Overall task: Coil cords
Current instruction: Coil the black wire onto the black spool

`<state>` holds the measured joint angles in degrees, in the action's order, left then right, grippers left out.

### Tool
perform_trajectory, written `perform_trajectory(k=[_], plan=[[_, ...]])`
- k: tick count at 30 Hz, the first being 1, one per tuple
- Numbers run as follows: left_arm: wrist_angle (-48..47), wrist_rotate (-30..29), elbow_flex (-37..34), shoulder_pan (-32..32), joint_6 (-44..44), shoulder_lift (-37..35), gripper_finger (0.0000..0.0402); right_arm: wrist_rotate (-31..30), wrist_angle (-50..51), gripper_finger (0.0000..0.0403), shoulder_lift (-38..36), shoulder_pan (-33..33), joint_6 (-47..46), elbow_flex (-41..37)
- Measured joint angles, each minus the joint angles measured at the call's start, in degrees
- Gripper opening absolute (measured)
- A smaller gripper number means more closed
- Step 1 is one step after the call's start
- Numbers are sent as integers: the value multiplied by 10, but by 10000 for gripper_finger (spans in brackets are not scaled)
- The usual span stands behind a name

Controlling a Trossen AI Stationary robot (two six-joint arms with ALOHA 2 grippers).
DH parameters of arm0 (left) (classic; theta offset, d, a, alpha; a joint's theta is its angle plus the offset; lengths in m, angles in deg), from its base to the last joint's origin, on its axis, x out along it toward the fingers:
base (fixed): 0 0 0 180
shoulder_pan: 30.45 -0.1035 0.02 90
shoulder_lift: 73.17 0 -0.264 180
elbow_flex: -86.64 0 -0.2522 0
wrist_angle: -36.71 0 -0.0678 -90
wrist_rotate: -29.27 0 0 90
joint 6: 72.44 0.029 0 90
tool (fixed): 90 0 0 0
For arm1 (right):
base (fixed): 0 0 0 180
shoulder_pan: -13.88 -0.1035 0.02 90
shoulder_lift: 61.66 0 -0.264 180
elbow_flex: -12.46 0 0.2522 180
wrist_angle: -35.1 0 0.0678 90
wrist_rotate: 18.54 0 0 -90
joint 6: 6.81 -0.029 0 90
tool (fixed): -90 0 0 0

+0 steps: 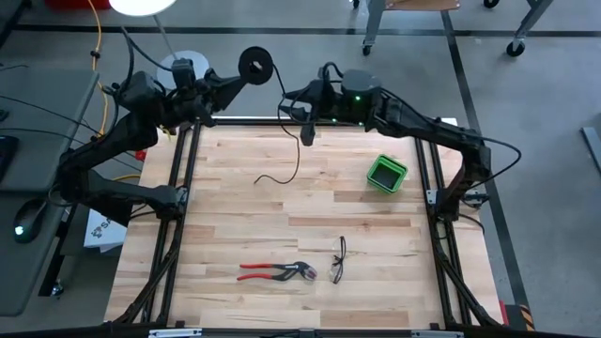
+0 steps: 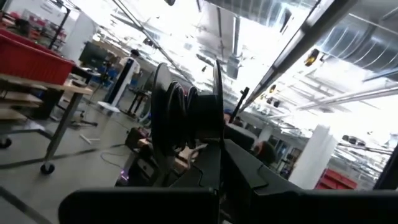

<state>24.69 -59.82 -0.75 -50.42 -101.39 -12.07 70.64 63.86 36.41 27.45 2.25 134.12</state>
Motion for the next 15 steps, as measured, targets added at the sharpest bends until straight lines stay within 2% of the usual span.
perform_trajectory(k=[7, 15], plan=[[29, -2, 0, 0, -6, -1, 0, -40, -11, 133, -1, -10, 4, 0], [31, -4, 0, 0, -21, 2, 0, -56, -40, 59, -2, -11, 4, 0]])
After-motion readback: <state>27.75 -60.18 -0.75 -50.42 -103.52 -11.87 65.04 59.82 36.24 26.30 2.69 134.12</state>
